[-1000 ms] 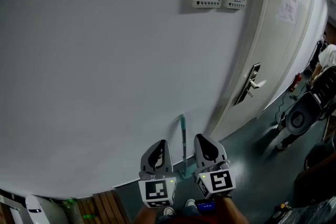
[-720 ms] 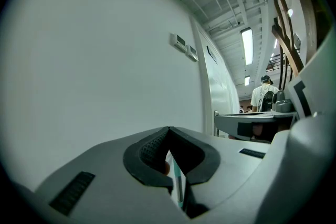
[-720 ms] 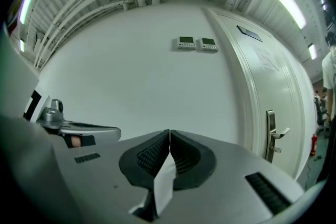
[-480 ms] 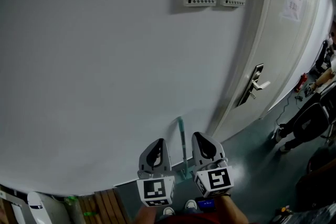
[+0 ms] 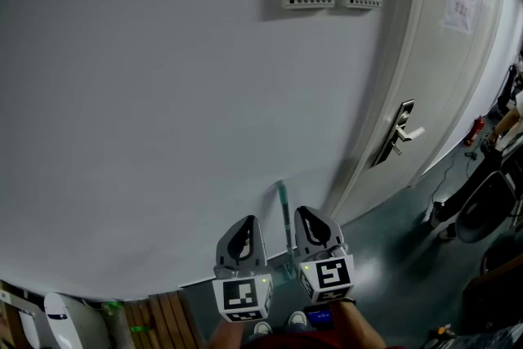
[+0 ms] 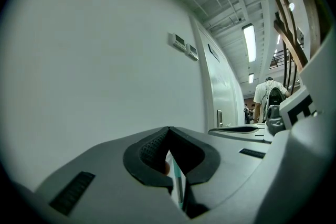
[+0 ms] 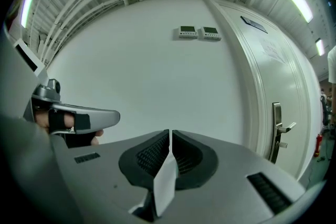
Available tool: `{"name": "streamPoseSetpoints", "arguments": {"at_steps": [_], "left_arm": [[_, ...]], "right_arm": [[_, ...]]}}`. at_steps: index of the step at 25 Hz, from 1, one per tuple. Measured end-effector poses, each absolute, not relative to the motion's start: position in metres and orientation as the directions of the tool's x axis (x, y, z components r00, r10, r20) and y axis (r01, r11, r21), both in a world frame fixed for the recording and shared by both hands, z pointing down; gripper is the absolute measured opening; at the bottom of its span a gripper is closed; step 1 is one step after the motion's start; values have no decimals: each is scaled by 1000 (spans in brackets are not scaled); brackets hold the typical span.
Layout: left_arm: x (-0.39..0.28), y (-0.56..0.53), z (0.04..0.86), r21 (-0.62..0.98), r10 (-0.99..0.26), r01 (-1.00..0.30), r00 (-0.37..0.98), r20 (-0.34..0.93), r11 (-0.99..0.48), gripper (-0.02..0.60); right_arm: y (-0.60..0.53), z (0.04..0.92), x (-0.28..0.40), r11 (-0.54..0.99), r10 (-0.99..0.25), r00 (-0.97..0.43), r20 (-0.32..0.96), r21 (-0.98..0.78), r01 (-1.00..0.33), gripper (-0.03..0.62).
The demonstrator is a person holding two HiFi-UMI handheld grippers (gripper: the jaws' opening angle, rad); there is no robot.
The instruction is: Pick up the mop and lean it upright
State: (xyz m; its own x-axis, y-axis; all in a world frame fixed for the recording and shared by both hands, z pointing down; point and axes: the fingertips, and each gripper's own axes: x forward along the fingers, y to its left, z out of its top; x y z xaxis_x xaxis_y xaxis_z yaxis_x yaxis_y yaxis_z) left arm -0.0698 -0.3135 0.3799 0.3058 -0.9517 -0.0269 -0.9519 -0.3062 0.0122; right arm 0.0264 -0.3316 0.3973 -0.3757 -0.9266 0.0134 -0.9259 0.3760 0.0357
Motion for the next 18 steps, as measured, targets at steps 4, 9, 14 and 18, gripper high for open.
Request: {"name": "streamPoseSetpoints", "arguments": {"at_steps": [4,9,14,18], "left_arm": [[-72,-310,380,5,-954,-954,299,-25,-299,14],[-78,-307,376,4,-959,-959,282,-33,-283,14],[-87,-302,374,12,-967,-967,255,-27,-255,14],[-95,-301,373,-1,-971,-971,238,-25,-238,14]], "right_arm": [[-341,408,23,367,-930,-367,31,7,-930,18],[-357,433,21,353,-933,-349,85,35,-935,21],[-376,461,16,362,-923,-354,150,31,-932,105],[-392,477,13,353,-923,-340,179,45,-935,126]]}}
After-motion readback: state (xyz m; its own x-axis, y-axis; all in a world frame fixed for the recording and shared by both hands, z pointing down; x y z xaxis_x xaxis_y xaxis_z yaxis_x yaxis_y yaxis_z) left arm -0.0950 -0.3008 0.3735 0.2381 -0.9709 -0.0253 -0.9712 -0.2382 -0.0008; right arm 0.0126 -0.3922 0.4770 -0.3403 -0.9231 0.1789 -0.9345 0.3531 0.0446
